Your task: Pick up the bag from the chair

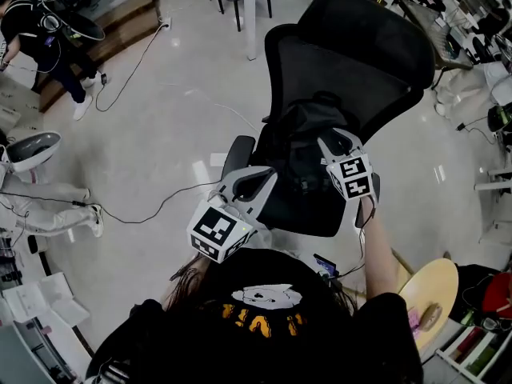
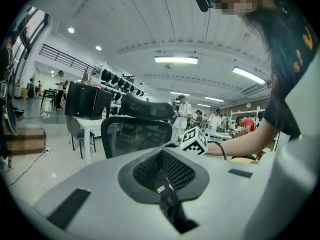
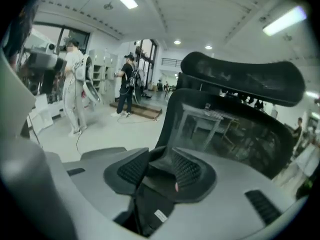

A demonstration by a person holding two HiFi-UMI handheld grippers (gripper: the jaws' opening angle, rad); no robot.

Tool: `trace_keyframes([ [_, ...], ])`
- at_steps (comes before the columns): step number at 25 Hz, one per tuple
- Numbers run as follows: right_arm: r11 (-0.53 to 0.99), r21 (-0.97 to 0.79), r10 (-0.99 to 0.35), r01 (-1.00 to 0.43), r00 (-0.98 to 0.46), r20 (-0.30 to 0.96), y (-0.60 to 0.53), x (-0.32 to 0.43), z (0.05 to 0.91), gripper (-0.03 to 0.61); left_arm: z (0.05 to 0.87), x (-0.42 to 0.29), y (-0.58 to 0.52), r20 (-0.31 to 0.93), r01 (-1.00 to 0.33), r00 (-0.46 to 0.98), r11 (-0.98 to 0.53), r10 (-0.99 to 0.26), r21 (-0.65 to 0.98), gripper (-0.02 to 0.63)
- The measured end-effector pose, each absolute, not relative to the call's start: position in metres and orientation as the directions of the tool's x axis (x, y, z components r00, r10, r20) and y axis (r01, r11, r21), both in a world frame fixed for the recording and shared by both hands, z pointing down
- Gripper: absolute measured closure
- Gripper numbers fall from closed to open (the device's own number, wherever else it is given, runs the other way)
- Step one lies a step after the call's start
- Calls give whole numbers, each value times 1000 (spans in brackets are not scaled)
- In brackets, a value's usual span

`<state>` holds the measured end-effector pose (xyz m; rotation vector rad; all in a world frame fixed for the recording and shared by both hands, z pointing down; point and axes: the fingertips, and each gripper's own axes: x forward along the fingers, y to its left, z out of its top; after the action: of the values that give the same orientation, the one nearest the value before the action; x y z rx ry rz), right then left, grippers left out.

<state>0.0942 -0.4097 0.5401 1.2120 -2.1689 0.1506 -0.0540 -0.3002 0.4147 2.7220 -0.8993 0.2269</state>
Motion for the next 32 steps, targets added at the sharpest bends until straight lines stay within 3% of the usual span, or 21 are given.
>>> trace_keyframes([
  [7,741,400,-594,-540,-247,765,-453,103,606,332,422,-62,-325,236,-600,796,-777,-557,189,604],
  [15,868,430,-462,-248,-84,883,-482,105,675,270,427,-83,-350,268,-626,775,-755,-573,195,604],
  [18,874,459,-468,-158,-26,883,-491,107,694,265,431,-89,-354,280,-637,765,-744,-580,200,604],
  [20,853,498,-505,-152,-3,863,-501,108,698,273,433,-93,-358,286,-645,758,-736,-585,205,604],
  [26,825,520,-528,-222,23,849,-499,107,705,373,440,-100,-363,296,-659,747,-722,-595,211,604],
  [32,758,531,-572,-380,3,820,-479,106,687,425,446,-98,-361,305,-658,747,-721,-591,216,604],
])
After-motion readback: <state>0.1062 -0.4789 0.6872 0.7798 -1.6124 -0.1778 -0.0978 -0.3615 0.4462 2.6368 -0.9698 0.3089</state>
